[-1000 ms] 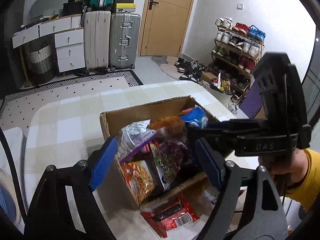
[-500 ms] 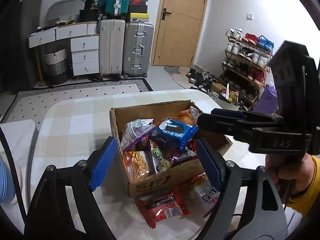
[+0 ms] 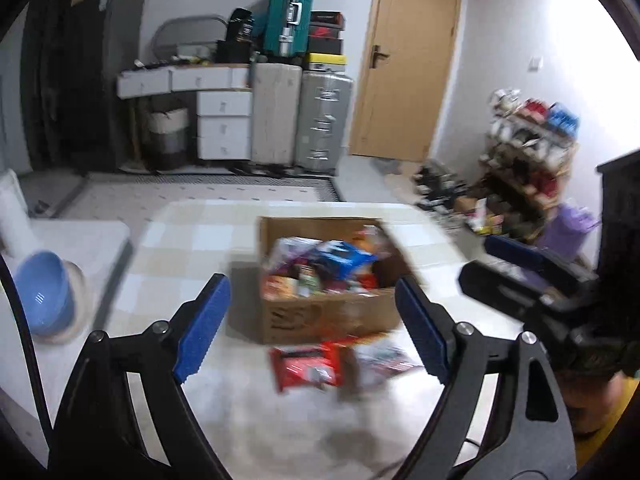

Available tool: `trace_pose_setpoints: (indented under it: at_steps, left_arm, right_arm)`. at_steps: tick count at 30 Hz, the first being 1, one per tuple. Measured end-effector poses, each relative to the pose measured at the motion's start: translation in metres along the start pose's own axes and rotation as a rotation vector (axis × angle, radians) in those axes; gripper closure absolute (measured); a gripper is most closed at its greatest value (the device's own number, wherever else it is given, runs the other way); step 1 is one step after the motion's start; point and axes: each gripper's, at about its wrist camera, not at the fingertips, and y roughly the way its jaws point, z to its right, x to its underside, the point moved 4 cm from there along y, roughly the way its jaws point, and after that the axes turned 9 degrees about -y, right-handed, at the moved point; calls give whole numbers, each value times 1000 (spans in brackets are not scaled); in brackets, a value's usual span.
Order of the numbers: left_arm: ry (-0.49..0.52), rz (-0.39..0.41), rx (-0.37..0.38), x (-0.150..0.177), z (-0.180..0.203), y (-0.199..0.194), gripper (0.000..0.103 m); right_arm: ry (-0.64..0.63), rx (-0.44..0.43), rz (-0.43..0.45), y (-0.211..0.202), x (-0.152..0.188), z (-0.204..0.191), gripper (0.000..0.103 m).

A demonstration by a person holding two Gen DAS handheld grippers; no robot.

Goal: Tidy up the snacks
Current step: 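Move both tools back toward the red packet and noodle snack bag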

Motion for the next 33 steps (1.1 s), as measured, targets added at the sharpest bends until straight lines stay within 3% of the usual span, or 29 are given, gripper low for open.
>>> trace_pose_setpoints:
  at_steps: [3, 6, 10, 17, 23, 28, 33]
  left_arm:
    - [-23, 14, 19, -2, 10, -36, 15]
    - [-22, 63, 12, 0, 19, -67, 2]
    - [-33, 104, 42, 2, 27, -98, 1]
    - [4, 116, -4, 17, 35, -123, 1]
    - [-23, 95, -33, 38, 23, -110, 1]
    - [-90, 45, -9, 65, 5, -89, 1]
    - [-93, 33, -54, 93, -13, -71, 1]
  right_arm:
    - [-15, 12, 45, -29, -2, -10, 1]
    - [-19, 20, 97, -56, 0, -19, 1]
    - [-23, 46, 143, -81, 3, -28, 1]
    - [-8, 42, 187, -106, 21, -46, 1]
    - [65, 29, 184, -108, 53, -47, 1]
    - [133, 35, 120, -91, 84, -41, 1]
    - [190, 19, 69, -75, 108, -34, 1]
